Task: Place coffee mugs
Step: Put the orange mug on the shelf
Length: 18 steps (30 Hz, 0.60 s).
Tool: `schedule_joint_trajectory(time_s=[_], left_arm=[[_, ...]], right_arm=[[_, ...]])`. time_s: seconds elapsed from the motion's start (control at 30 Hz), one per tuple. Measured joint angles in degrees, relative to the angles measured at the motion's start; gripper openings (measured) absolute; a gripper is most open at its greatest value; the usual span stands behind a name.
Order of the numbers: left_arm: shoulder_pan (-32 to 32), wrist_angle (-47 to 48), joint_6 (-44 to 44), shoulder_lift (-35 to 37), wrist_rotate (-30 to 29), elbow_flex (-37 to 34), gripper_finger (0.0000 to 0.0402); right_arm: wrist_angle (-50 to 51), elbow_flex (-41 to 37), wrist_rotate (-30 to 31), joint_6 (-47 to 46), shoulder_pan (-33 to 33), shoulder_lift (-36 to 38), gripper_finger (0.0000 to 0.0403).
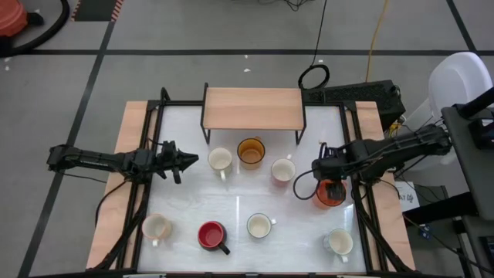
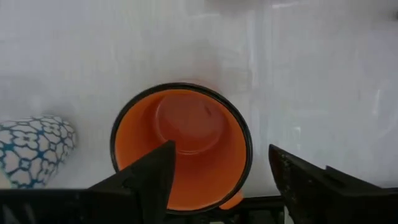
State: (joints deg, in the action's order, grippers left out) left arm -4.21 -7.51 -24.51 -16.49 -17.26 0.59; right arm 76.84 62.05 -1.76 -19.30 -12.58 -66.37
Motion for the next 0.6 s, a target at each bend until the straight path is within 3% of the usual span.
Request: schedule_joint_trajectory(time_s=[0.27,0.6], left_arm=[[0.0,0.0,-0.4,0.0,0.0,0.0,0.0058],[0.0,0.0,-0.42,0.0,0.0,0.0,0.0058]], right_arm=[[-4.92,-4.71,0.11,4.72,0.02,0.0,0.0285],[-6.6,-13.18,0.2,8.08,0.11,0.0,0.0244]])
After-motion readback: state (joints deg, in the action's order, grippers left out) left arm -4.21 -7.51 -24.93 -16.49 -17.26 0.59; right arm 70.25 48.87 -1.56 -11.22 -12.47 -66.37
